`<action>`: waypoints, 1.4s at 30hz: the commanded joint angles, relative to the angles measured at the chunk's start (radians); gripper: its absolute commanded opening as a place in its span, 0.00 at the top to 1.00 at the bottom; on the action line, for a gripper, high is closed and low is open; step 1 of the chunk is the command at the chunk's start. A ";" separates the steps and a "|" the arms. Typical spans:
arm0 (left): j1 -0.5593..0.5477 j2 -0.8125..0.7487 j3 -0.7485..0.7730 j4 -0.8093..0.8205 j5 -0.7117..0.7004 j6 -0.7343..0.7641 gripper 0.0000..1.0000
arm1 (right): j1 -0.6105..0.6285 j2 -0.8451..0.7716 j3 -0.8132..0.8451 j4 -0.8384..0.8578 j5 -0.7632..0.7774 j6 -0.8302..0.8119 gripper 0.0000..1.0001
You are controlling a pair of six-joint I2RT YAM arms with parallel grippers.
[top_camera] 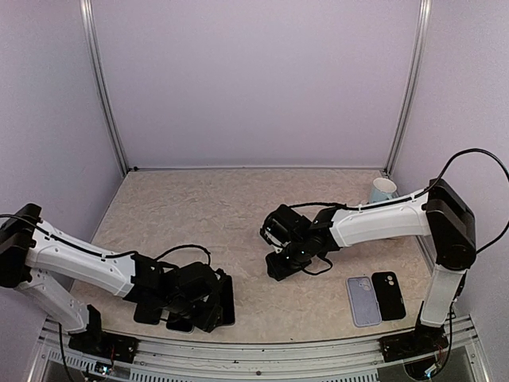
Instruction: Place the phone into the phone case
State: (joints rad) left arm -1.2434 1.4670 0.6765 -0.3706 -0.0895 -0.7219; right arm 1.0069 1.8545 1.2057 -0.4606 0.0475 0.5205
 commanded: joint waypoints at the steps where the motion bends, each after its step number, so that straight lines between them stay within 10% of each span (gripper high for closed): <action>1: 0.019 0.055 0.026 0.012 0.062 0.094 0.40 | 0.001 -0.044 0.005 -0.017 0.029 -0.005 0.63; 19: -0.028 0.344 0.354 0.142 0.189 0.360 0.38 | -0.048 -0.158 -0.006 -0.138 0.137 0.021 0.58; 32: 0.170 0.017 0.097 0.037 -0.078 0.246 0.45 | -0.001 -0.119 0.041 -0.143 0.105 0.091 0.58; 42: 0.029 0.018 0.051 -0.002 -0.100 0.242 0.57 | 0.049 0.016 0.044 -0.075 0.013 0.096 0.75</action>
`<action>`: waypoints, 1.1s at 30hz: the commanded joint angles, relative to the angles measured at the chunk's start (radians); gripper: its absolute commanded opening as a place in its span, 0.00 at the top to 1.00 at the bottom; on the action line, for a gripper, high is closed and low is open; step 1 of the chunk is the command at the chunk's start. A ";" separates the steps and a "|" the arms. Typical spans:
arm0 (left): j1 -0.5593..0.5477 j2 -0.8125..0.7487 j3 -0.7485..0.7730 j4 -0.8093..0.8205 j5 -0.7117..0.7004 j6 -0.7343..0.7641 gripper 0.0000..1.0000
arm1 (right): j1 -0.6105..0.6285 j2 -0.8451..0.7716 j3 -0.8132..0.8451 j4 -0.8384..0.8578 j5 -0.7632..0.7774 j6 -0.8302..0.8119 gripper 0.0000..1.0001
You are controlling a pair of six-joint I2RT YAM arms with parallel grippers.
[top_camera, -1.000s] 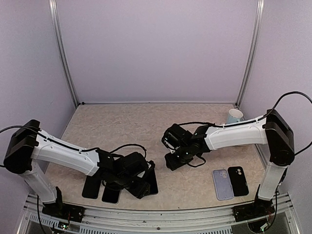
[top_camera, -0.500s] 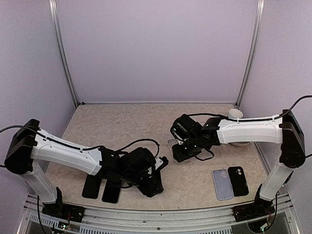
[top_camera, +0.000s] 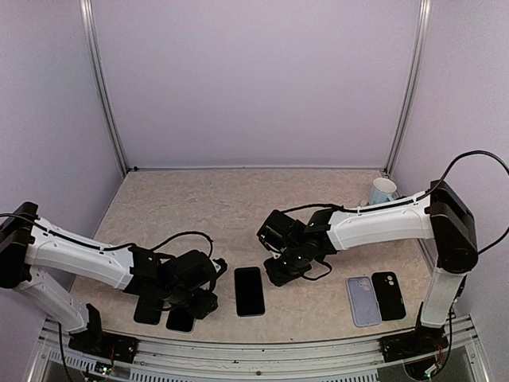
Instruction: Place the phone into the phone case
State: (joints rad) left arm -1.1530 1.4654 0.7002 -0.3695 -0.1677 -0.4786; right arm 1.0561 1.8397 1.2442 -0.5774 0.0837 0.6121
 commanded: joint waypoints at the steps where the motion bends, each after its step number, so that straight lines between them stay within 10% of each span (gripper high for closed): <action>1: -0.073 0.036 0.039 -0.002 -0.026 0.010 0.57 | -0.002 0.045 0.021 0.048 -0.022 -0.002 0.77; 24: -0.132 0.439 0.363 0.057 0.049 0.325 0.58 | -0.112 0.103 0.087 0.094 -0.015 -0.094 0.87; 33: -0.007 0.194 0.268 0.132 0.030 0.249 0.55 | -0.114 -0.017 0.064 0.006 0.070 -0.105 0.69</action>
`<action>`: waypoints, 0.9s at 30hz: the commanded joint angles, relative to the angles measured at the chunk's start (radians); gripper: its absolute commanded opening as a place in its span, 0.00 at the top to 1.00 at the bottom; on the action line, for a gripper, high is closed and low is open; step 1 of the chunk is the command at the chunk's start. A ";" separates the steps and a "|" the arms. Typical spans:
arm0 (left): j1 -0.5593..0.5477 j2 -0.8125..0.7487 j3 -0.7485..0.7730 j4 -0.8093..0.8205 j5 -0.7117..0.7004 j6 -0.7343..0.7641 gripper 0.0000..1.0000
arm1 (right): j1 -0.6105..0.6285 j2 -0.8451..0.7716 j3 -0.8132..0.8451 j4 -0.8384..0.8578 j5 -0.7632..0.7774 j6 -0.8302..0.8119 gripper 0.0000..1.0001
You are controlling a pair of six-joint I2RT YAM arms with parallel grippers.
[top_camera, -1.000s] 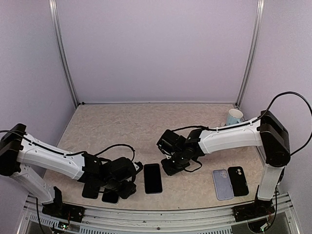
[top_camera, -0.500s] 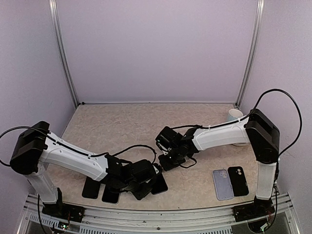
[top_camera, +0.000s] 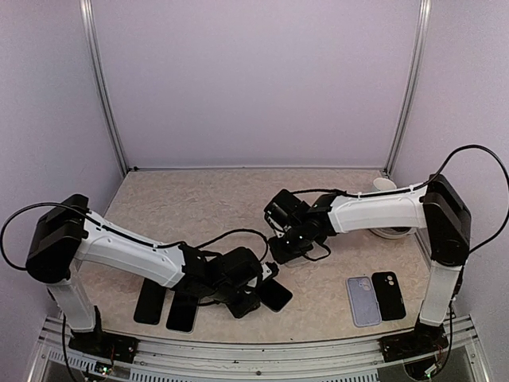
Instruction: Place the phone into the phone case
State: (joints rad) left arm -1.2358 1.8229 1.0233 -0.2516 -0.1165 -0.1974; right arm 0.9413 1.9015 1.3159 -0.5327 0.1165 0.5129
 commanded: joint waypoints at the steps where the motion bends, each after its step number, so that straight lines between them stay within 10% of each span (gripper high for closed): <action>1: 0.096 -0.193 -0.073 0.008 -0.041 -0.040 0.53 | 0.001 -0.093 -0.019 -0.038 0.034 -0.009 0.67; 9: 0.337 -0.403 -0.148 -0.014 -0.269 -0.116 0.06 | 0.041 -0.141 -0.045 -0.013 -0.050 -0.129 0.03; 18: 0.393 -0.540 -0.184 0.089 -0.593 -0.229 0.01 | 0.114 -0.034 0.014 -0.030 -0.088 -0.192 0.01; 27: 0.406 -0.524 -0.227 0.104 -0.624 -0.256 0.01 | 0.150 0.107 0.121 -0.130 -0.112 -0.179 0.01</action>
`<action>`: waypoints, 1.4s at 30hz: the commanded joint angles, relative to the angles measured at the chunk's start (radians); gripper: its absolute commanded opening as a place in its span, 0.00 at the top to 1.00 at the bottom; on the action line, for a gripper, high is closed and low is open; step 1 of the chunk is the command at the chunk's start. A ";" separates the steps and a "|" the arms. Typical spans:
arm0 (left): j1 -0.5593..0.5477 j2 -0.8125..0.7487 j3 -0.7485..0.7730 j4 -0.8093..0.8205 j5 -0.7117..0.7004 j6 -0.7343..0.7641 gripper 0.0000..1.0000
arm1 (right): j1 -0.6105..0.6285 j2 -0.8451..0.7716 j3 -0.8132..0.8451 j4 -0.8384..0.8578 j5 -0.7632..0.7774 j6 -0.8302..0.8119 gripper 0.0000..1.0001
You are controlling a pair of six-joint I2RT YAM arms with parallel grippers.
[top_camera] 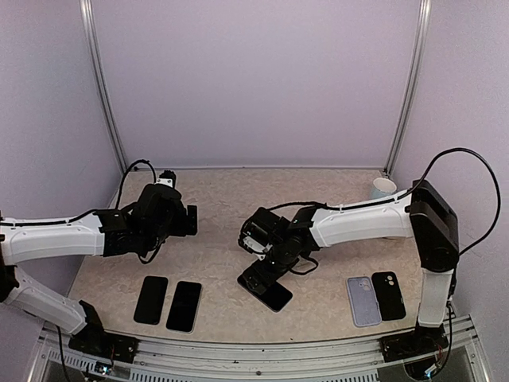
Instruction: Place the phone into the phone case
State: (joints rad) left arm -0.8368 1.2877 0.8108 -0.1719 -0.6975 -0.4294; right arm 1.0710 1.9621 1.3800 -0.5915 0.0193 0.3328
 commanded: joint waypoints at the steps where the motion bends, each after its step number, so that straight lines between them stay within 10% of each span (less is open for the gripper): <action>1: 0.007 0.017 -0.017 0.026 -0.043 -0.021 0.01 | 0.024 0.059 0.068 -0.083 -0.015 0.000 0.01; 30: 0.008 0.047 -0.036 0.009 0.001 -0.020 0.01 | 0.023 0.270 0.335 -0.424 -0.011 -0.019 0.04; 42: 0.008 0.036 -0.041 0.005 -0.013 -0.016 0.01 | 0.025 0.245 0.328 -0.408 -0.016 -0.027 0.38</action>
State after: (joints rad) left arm -0.8360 1.3296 0.7837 -0.1665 -0.6933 -0.4450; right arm 1.0981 2.2066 1.7142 -1.0054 0.0189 0.3122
